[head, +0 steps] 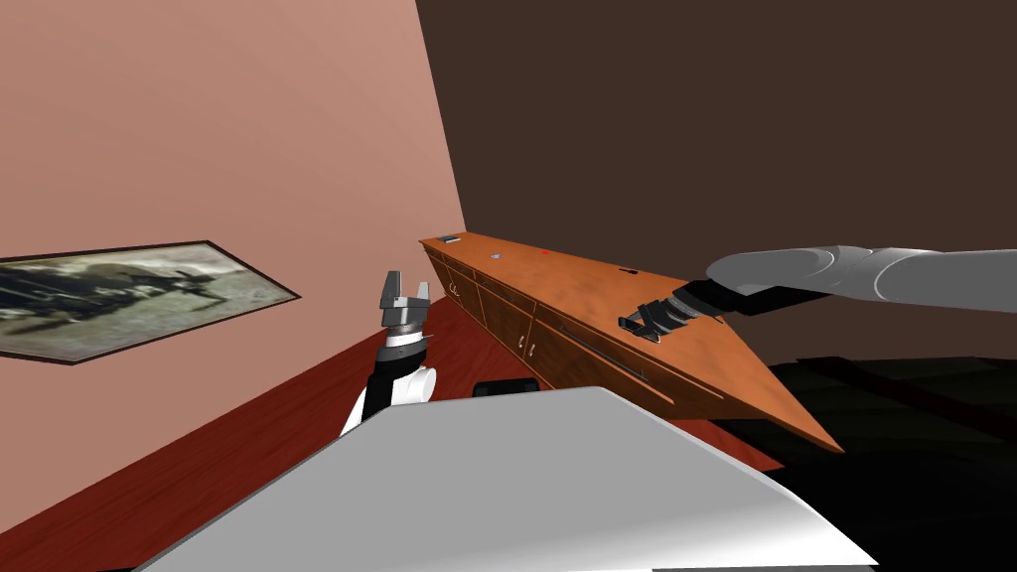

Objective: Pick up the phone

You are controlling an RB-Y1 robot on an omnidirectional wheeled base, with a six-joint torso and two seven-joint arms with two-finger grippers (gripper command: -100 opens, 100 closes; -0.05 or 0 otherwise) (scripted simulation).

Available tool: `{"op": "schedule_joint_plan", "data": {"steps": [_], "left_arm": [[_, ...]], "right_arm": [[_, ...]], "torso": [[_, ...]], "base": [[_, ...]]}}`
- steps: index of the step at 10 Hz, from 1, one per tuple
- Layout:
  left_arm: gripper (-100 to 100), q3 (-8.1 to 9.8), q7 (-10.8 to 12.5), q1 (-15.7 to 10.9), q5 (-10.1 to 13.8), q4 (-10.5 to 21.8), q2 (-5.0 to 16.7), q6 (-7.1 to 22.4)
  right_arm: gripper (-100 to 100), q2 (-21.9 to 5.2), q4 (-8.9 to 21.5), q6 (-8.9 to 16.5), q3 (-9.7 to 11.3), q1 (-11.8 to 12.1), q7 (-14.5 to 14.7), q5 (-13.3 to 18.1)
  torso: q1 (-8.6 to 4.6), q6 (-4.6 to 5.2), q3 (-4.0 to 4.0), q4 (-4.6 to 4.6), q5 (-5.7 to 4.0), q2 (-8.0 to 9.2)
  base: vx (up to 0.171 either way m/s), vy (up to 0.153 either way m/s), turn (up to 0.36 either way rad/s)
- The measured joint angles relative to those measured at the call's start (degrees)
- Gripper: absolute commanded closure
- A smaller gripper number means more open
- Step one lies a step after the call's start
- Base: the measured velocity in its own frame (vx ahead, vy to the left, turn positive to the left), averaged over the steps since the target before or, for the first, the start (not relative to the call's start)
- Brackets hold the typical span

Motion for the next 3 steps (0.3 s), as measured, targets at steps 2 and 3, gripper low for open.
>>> {"op": "schedule_joint_plan", "data": {"steps": [2,3], "left_arm": [[0,0.0,0.0,0.0,0.0,0.0,0.0,0.0],[0,0.0,0.0,0.0,0.0,0.0,0.0,0.0]], "right_arm": [[100,-0.87,-0.21,-0.69,-1.11,0.38,-0.58,-0.34],[0,-0.85,-0.19,-0.77,-1.26,0.5,-0.64,-0.31]], "torso": [[-0.04,-0.01,0.01,-0.01,-0.06,0.03],[0.01,-0.01,-0.01,-0.01,-0.04,0.0]], "base": [[-0.01,-0.017,-0.001],[0.0,0.0,0.0]]}}
